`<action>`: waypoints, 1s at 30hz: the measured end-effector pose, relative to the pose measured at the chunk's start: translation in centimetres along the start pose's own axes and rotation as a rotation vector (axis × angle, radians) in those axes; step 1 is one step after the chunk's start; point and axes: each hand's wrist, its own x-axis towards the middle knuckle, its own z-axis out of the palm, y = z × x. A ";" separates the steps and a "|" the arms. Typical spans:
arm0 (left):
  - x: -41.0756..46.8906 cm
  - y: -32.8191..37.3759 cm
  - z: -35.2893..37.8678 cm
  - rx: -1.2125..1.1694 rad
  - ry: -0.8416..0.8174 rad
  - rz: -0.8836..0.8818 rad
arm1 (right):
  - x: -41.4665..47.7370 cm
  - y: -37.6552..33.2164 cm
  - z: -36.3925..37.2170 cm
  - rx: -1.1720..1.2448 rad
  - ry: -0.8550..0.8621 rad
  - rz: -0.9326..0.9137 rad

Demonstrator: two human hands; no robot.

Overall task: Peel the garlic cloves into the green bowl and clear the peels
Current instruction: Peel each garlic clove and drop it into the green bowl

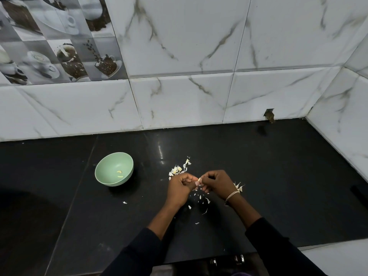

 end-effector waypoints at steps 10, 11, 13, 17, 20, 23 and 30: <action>0.1 0.1 0.1 -0.038 -0.014 -0.018 | 0.5 0.5 0.2 -0.018 0.034 -0.019; 0.1 0.1 0.1 -0.063 -0.016 -0.026 | 0.6 0.5 0.3 0.001 0.038 -0.017; 0.0 0.2 0.3 -0.116 -0.012 -0.043 | 0.7 0.4 0.5 0.043 0.049 -0.016; 0.2 0.2 0.5 -0.175 0.002 -0.040 | 0.8 0.3 0.8 0.093 0.073 -0.001; 0.5 0.3 0.5 -0.146 -0.016 -0.022 | 0.7 0.1 0.9 0.089 0.093 -0.003; 0.6 0.4 0.5 -0.132 -0.034 -0.027 | 0.7 0.0 0.8 0.067 0.090 -0.019; 0.8 0.4 0.3 -0.123 -0.057 -0.057 | 0.7 0.0 0.6 0.010 0.068 -0.022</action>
